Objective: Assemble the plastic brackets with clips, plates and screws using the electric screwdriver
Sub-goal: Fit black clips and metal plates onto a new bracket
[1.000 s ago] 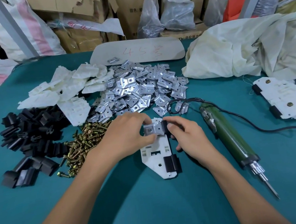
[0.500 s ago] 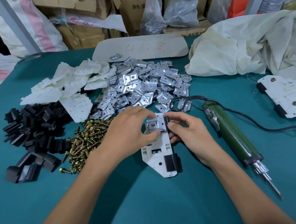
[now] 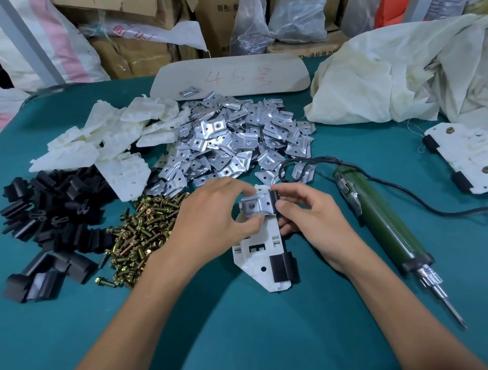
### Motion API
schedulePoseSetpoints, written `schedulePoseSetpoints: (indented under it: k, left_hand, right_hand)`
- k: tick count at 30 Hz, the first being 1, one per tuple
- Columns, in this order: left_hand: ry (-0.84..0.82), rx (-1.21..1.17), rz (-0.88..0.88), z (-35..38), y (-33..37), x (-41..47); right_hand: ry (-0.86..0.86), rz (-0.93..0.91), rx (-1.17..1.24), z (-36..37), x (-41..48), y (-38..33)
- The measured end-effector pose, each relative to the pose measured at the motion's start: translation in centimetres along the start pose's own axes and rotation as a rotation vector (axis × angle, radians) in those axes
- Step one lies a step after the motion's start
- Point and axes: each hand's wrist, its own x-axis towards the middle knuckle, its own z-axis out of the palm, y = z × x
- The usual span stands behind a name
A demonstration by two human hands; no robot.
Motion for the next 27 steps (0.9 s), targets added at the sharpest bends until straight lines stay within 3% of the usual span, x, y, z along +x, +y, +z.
schedulePoseSetpoints:
  k: [4, 10, 17, 27]
  left_hand:
    - [0.017, -0.106, 0.001, 0.9, 0.0, -0.4]
    - [-0.010, -0.718, -0.288, 3.6, 0.7, -2.1]
    - [0.021, -0.869, -0.259, 3.9, 0.3, -2.4]
    - [0.020, -0.857, -0.222, 3.8, 0.4, -2.5]
  right_hand:
    - [0.069, -0.006, 0.001, 0.4, -0.1, 0.0]
    - [0.151, -0.028, 0.057, 0.8, 0.0, -0.2]
    - [0.145, -0.043, 0.045, 0.8, 0.0, 0.0]
    - [0.139, -0.080, 0.021, 0.9, -0.2, -0.1]
